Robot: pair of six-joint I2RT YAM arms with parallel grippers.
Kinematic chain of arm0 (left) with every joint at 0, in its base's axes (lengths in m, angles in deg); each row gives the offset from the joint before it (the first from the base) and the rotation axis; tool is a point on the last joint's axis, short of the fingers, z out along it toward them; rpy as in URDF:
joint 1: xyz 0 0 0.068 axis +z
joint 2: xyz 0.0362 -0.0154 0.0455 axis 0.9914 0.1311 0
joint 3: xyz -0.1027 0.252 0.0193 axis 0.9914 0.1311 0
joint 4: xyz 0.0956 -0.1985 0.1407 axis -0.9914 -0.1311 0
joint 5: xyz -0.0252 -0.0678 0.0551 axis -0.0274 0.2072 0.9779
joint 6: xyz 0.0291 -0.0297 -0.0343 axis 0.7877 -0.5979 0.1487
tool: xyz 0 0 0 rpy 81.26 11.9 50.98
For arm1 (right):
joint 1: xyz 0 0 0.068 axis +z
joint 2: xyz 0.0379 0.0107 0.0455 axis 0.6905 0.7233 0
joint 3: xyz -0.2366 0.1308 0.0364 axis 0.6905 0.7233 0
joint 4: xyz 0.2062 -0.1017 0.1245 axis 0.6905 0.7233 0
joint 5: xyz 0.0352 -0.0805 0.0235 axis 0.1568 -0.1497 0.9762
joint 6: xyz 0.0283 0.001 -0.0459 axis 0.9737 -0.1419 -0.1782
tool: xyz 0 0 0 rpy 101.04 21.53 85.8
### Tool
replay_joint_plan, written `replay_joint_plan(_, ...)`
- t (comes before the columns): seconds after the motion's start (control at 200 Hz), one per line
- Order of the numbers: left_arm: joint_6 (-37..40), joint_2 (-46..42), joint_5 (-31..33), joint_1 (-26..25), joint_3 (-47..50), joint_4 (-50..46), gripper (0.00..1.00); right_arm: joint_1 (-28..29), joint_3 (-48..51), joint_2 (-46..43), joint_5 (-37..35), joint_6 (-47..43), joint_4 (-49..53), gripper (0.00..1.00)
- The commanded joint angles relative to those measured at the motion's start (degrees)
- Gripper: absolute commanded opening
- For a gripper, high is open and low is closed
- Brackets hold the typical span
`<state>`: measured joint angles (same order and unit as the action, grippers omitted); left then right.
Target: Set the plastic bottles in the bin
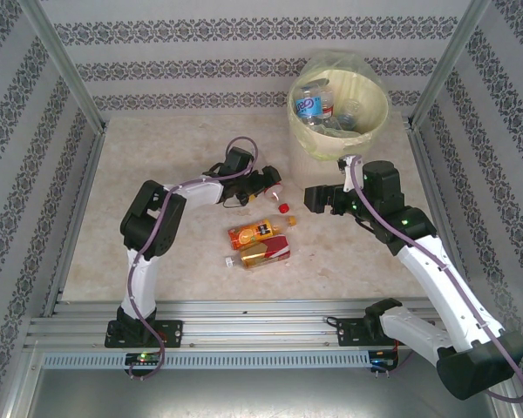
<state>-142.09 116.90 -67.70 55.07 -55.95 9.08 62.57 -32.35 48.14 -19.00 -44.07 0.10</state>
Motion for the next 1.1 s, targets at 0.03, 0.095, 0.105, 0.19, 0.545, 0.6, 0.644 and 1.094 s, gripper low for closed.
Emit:
replay_joint_plan(0.03,-1.7,2.0,-1.5,-1.2,-2.0,2.3,0.97,-0.2,-0.8,0.5,-0.5,1.0,-0.4,0.98)
replay_joint_plan(0.095,-2.0,2.3,-1.4,-1.4,-1.9,2.4,0.95,-0.3,-0.8,0.6,-0.4,1.0,-0.4,0.98)
replay_joint_plan(0.105,-2.1,2.3,-1.3,-1.4,-1.9,2.4,0.95,-0.3,-0.8,0.6,-0.4,1.0,-0.4,0.98)
replay_joint_plan(0.19,-2.7,2.6,-1.0,-1.5,-1.4,2.9,0.91,-0.3,-0.7,0.6,-0.4,1.1,-0.4,0.98)
replay_joint_plan(0.545,-3.2,4.1,-1.4,-1.5,-2.1,3.6,0.79,-0.5,0.1,0.1,-0.9,1.4,-0.4,0.98)
replay_joint_plan(0.6,-3.5,4.5,-1.5,-1.5,-2.1,4.2,0.78,-0.5,0.2,0.1,-0.9,1.4,-0.4,0.98)
replay_joint_plan(0.644,-3.5,4.6,-1.5,-1.5,-2.1,4.4,0.76,-0.5,0.3,0.1,-0.9,1.4,-0.4,0.98)
replay_joint_plan(1.094,1.5,0.2,-4.1,0.6,1.1,12.0,0.66,-0.6,2.7,0.2,-2.8,2.2,-1.3,0.98)
